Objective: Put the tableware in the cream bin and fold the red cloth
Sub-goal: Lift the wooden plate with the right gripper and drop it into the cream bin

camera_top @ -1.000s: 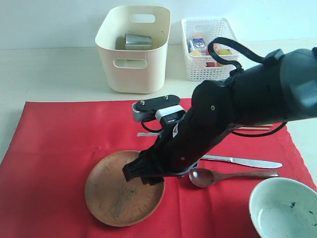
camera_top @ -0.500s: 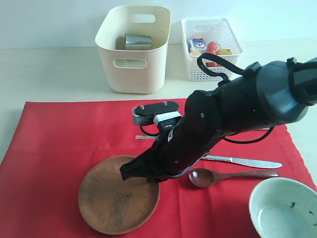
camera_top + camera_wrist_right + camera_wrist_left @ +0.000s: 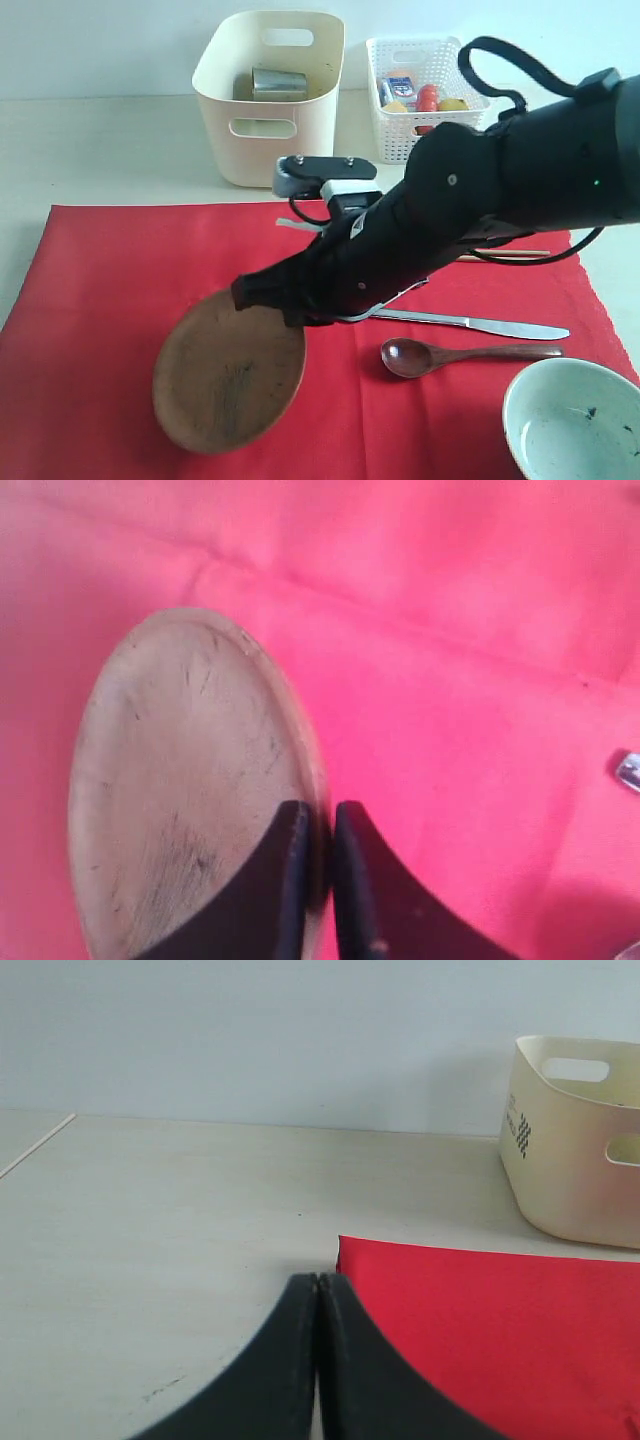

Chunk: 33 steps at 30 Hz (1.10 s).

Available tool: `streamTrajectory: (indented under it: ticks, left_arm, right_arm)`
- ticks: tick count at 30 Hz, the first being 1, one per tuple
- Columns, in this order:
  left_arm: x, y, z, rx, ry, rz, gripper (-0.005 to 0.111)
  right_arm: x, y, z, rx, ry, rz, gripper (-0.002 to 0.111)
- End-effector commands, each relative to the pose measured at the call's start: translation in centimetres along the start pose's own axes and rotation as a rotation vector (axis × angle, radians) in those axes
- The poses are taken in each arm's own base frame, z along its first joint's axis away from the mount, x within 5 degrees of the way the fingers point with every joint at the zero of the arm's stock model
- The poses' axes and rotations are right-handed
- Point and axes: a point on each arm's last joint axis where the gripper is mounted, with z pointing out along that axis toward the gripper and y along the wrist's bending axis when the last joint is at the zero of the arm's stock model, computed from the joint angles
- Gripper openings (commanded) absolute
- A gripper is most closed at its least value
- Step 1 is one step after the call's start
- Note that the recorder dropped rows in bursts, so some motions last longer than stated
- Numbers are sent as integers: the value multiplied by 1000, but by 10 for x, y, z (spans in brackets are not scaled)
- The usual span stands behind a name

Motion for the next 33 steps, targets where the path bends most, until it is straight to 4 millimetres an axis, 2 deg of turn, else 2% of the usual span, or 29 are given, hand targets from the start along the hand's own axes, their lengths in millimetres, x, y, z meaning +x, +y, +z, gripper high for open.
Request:
streamTrajectory:
  ticks: [1, 6, 12, 16, 20, 22, 23, 26, 29, 33]
  left_arm:
    - [0, 0, 0, 8, -9, 5, 3]
    - [0, 0, 0, 8, -9, 5, 3]
    - [0, 0, 0, 8, -9, 5, 3]
    - [0, 0, 0, 8, -9, 5, 3]
    - [0, 0, 0, 8, -9, 5, 3]
    - [0, 0, 0, 8, -9, 5, 3]
    - [0, 0, 0, 8, -9, 5, 3]
    - [0, 0, 0, 8, -9, 5, 3]
    - [0, 0, 0, 8, -9, 5, 3]
    - [0, 0, 0, 8, -9, 5, 3]
  right_arm:
    - [-12, -9, -9, -43, -49, 95, 0]
    - [-20, -16, -14, -126, -53, 198, 0]
    - [-33, -21, -24, -326, -71, 266, 0]
    - [-52, -25, -38, -455, -125, 291, 0]
    - [-74, -32, -52, -475, -195, 294, 0]
    - [-88, -37, -61, -470, -252, 296, 0]
    - [-102, -41, -71, -461, -315, 297, 0]
    - [-131, -56, -84, -446, -406, 298, 0]
    - [-163, -76, -80, -435, -458, 312, 0]
    - [-198, -101, -61, -422, -496, 329, 0]
